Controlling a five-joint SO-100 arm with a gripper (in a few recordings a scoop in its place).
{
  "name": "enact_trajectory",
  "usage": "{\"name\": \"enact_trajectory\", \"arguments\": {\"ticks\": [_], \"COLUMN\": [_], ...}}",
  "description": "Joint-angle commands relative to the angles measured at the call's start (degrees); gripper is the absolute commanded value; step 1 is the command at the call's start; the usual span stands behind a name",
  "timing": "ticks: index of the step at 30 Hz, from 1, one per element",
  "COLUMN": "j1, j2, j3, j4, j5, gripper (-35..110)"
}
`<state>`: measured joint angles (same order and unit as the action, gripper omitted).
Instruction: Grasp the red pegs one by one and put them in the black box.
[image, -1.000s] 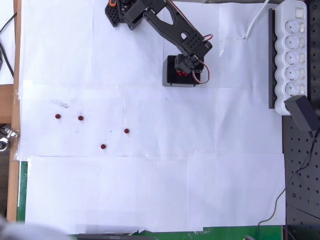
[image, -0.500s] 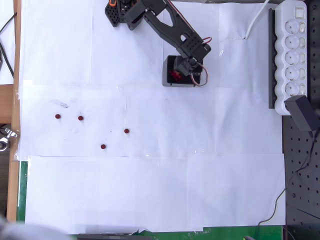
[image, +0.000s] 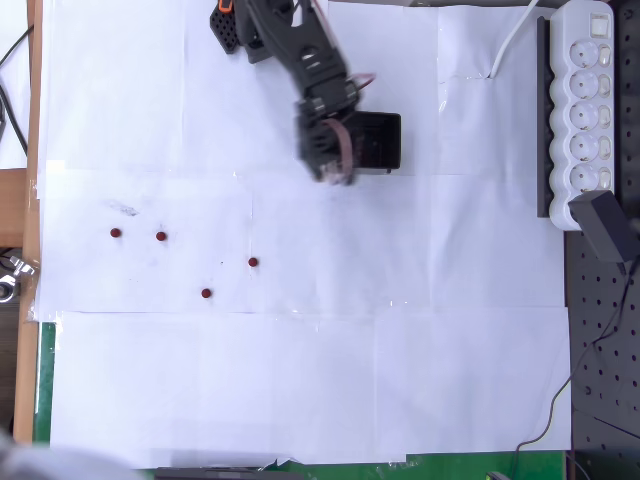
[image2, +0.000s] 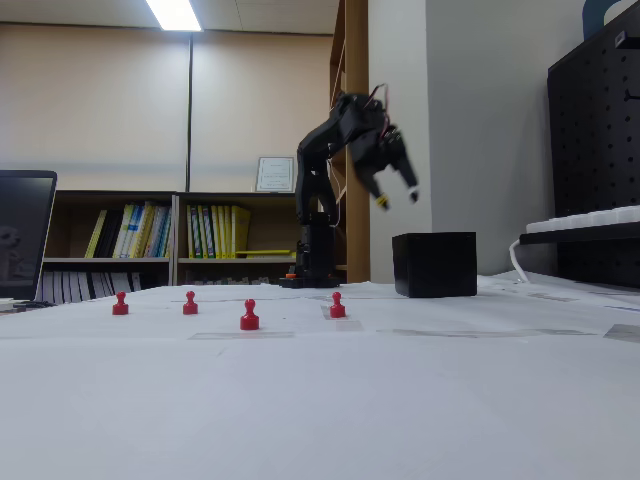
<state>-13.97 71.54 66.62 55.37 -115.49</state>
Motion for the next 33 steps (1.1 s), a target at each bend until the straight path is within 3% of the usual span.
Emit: {"name": "enact_trajectory", "arguments": {"ticks": [1, 17, 25, 33], "j1": [4.3, 10.7, 12.0, 11.3], "j2": [-3.8, 16.6, 25.4, 32.9], "j3": [-8.3, -15.8, -14.0, -6.2], "j4": [-16.7, -55.9, -67.1, -70.3], "j5": [7.8, 17.5, 19.1, 19.0], "gripper": [14, 15, 15, 15]}}
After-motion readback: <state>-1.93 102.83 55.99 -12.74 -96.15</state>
